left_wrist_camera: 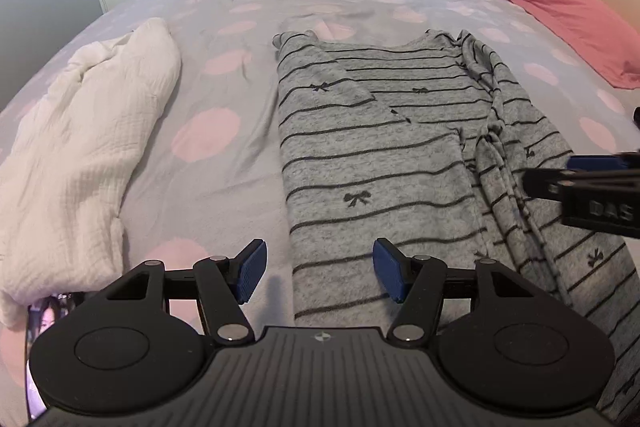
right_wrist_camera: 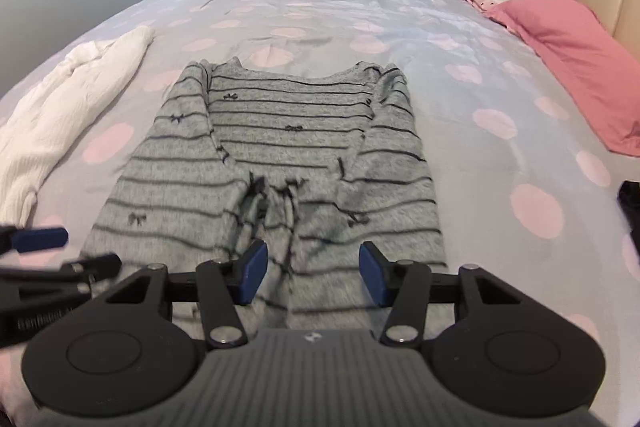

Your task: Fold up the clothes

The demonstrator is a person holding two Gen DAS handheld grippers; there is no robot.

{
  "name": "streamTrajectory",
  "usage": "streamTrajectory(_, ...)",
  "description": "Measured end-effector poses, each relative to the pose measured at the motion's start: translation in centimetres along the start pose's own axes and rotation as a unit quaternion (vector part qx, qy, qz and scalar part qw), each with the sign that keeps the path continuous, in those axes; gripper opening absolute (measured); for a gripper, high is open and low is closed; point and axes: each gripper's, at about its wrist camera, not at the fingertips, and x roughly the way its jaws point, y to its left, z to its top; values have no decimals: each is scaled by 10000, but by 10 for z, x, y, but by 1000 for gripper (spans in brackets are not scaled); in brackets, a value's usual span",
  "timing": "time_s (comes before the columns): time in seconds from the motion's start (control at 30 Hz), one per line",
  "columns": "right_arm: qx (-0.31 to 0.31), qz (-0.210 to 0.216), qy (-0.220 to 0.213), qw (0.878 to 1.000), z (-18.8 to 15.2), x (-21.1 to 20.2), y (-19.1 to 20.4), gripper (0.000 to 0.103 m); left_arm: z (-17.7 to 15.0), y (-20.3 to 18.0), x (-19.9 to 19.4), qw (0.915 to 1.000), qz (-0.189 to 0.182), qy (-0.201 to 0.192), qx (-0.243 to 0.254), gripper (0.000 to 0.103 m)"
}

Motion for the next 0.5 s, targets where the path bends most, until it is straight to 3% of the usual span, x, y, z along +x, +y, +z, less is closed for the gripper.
streamTrajectory(0.17, 81, 29, -12, 10000, 11, 18, 8, 53, 1, 1, 7, 9999, -8, 103, -28, 57)
streamTrajectory(0.27, 128, 22, 74, 9999, 16, 30, 12, 47, 0, 2, 10, 9999, -8, 163, -12, 57)
streamTrajectory(0.37, 2, -48, 261, 9996, 17, 43, 18, 32, -1, 2, 12, 9998, 0, 198, 54, 57)
streamTrajectory(0.4, -35, -126, 335, 9994, 17, 47, 19, 22, -2, 2, 13, 9998, -5, 207, 66, 57)
streamTrajectory(0.5, 29, -176, 389, 9991, 19, 51, 19, 10, -1, 3, 14, 9997, -41, 243, 26, 57)
